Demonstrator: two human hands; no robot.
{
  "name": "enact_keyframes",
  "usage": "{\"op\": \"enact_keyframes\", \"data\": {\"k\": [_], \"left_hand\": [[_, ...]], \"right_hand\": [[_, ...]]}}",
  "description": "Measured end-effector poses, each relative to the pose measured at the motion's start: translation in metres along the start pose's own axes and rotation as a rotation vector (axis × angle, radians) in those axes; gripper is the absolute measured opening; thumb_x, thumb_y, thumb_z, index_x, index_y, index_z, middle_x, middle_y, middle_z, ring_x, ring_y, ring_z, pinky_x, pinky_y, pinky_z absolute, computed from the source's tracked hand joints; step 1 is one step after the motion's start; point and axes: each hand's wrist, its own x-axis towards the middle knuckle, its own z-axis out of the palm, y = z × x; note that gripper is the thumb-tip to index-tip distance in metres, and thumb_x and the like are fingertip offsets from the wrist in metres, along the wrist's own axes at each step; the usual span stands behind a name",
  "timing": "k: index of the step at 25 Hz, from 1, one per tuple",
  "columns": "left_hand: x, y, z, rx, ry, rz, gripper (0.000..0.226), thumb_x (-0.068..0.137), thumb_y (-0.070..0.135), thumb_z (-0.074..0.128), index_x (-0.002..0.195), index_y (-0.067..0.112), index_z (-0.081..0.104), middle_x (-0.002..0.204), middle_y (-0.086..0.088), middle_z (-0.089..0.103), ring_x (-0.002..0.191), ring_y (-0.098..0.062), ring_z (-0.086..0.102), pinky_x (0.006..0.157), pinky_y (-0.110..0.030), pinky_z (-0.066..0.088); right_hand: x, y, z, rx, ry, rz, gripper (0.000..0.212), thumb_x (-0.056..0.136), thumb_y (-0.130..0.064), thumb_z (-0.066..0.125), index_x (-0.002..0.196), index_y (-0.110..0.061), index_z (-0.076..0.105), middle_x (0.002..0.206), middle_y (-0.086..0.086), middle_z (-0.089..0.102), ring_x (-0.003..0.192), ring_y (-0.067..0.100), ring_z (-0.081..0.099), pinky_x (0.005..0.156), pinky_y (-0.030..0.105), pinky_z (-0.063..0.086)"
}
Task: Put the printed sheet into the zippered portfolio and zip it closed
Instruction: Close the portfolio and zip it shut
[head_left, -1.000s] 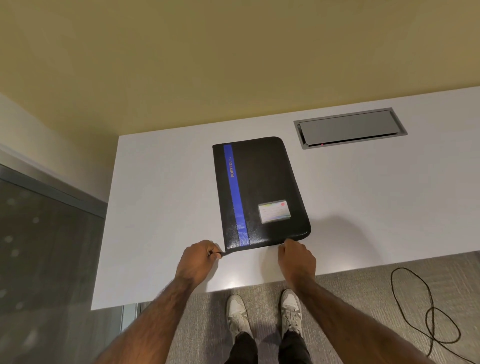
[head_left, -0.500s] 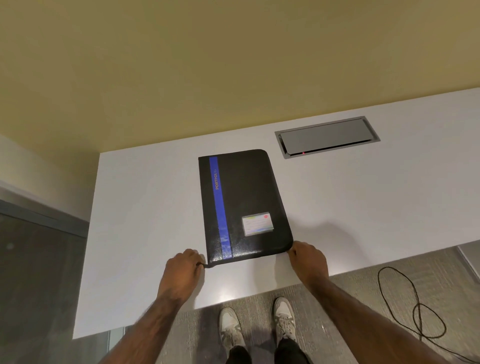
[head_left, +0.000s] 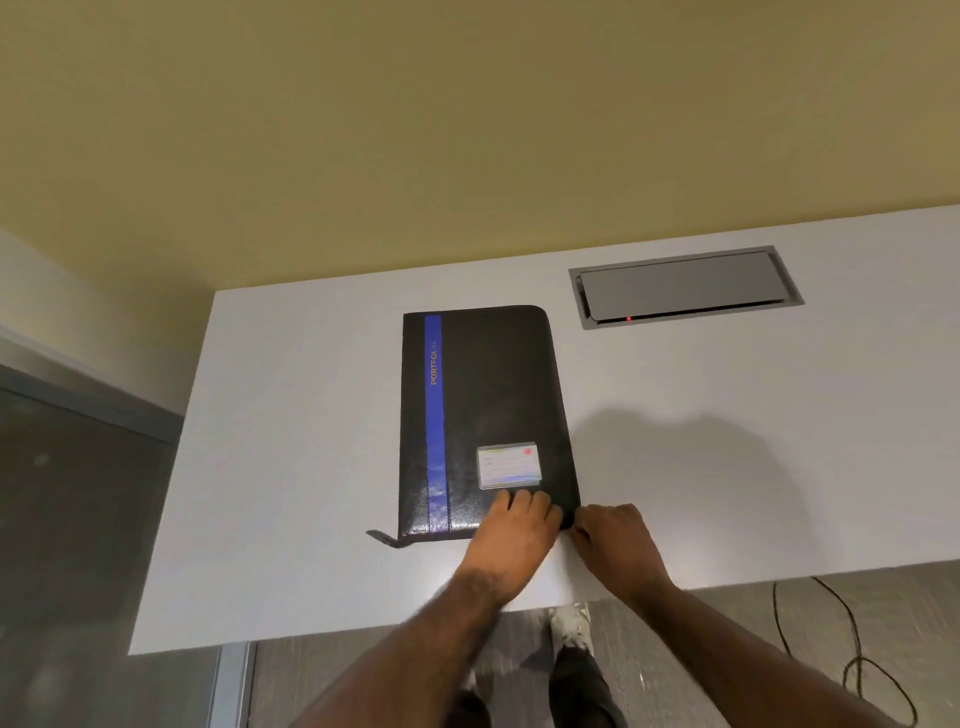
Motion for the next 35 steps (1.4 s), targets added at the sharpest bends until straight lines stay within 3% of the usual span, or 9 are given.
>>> {"op": "enact_keyframes", "data": {"k": [5, 9, 12, 15, 17, 26, 32, 35], "left_hand": [[0.014, 0.007, -0.002, 0.023, 0.006, 0.012, 0.022, 0.08, 0.012, 0.069, 0.1, 0.016, 0.061, 0.09, -0.006, 0.064, 0.077, -0.025, 0.063, 0.063, -0.039, 0.053], [0.015, 0.009, -0.002, 0.068, -0.044, 0.062, 0.02, 0.073, 0.009, 0.071, 0.09, 0.017, 0.062, 0.078, -0.003, 0.061, 0.063, -0.022, 0.06, 0.05, -0.032, 0.049], [0.014, 0.008, -0.002, 0.06, -0.074, 0.059, 0.023, 0.073, 0.007, 0.071, 0.092, 0.017, 0.062, 0.079, -0.004, 0.062, 0.063, -0.022, 0.06, 0.05, -0.032, 0.051], [0.017, 0.013, -0.004, 0.075, -0.077, 0.047, 0.025, 0.071, 0.005, 0.072, 0.091, 0.016, 0.061, 0.076, -0.003, 0.061, 0.06, -0.022, 0.059, 0.049, -0.033, 0.05], [0.02, 0.017, -0.005, 0.077, -0.08, 0.044, 0.025, 0.071, 0.005, 0.072, 0.09, 0.016, 0.06, 0.076, -0.004, 0.061, 0.06, -0.022, 0.059, 0.049, -0.033, 0.05], [0.021, 0.026, -0.01, 0.096, -0.056, 0.064, 0.017, 0.072, 0.01, 0.066, 0.085, 0.02, 0.061, 0.072, 0.001, 0.06, 0.057, -0.018, 0.058, 0.05, -0.029, 0.047], [0.021, 0.027, -0.008, 0.123, -0.017, 0.075, 0.012, 0.081, 0.011, 0.054, 0.083, 0.022, 0.058, 0.073, 0.003, 0.058, 0.058, -0.017, 0.055, 0.053, -0.028, 0.045], [0.021, 0.032, -0.008, 0.155, 0.044, 0.053, 0.024, 0.085, 0.007, 0.046, 0.075, 0.024, 0.06, 0.068, 0.004, 0.058, 0.054, -0.016, 0.053, 0.052, -0.027, 0.044]], "right_hand": [[0.009, 0.014, -0.002, -0.085, 0.004, -0.189, 0.027, 0.094, -0.031, 0.059, 0.069, -0.025, 0.058, 0.063, -0.006, 0.065, 0.051, 0.011, 0.05, 0.075, 0.028, 0.05], [0.012, 0.02, -0.008, -0.218, -0.051, -0.209, 0.019, 0.098, -0.032, 0.054, 0.085, -0.025, 0.065, 0.077, -0.006, 0.068, 0.068, 0.014, 0.062, 0.084, 0.032, 0.047], [0.02, 0.027, -0.019, -0.319, -0.03, -0.205, 0.006, 0.092, -0.03, 0.065, 0.09, -0.025, 0.068, 0.081, -0.005, 0.07, 0.074, 0.015, 0.065, 0.087, 0.035, 0.046], [0.04, 0.038, -0.028, -0.404, -0.074, -0.222, 0.022, 0.095, -0.027, 0.059, 0.114, -0.017, 0.064, 0.108, 0.005, 0.07, 0.102, 0.025, 0.065, 0.106, 0.046, 0.035], [0.06, 0.042, -0.036, -0.479, -0.066, -0.218, 0.029, 0.095, -0.031, 0.058, 0.121, -0.017, 0.059, 0.117, 0.006, 0.067, 0.109, 0.027, 0.063, 0.11, 0.048, 0.03], [0.166, 0.037, -0.063, -0.441, 0.132, -0.156, 0.018, 0.091, -0.03, 0.06, 0.106, -0.021, 0.065, 0.099, 0.002, 0.072, 0.094, 0.025, 0.068, 0.109, 0.049, 0.032], [0.223, 0.029, -0.087, -0.424, 0.11, -0.094, 0.023, 0.094, -0.034, 0.057, 0.115, -0.023, 0.059, 0.111, 0.002, 0.068, 0.104, 0.023, 0.065, 0.11, 0.047, 0.032], [0.242, 0.028, -0.097, -0.404, 0.109, -0.071, 0.024, 0.096, -0.033, 0.056, 0.117, -0.022, 0.058, 0.113, 0.003, 0.067, 0.106, 0.024, 0.064, 0.107, 0.045, 0.039]]}}
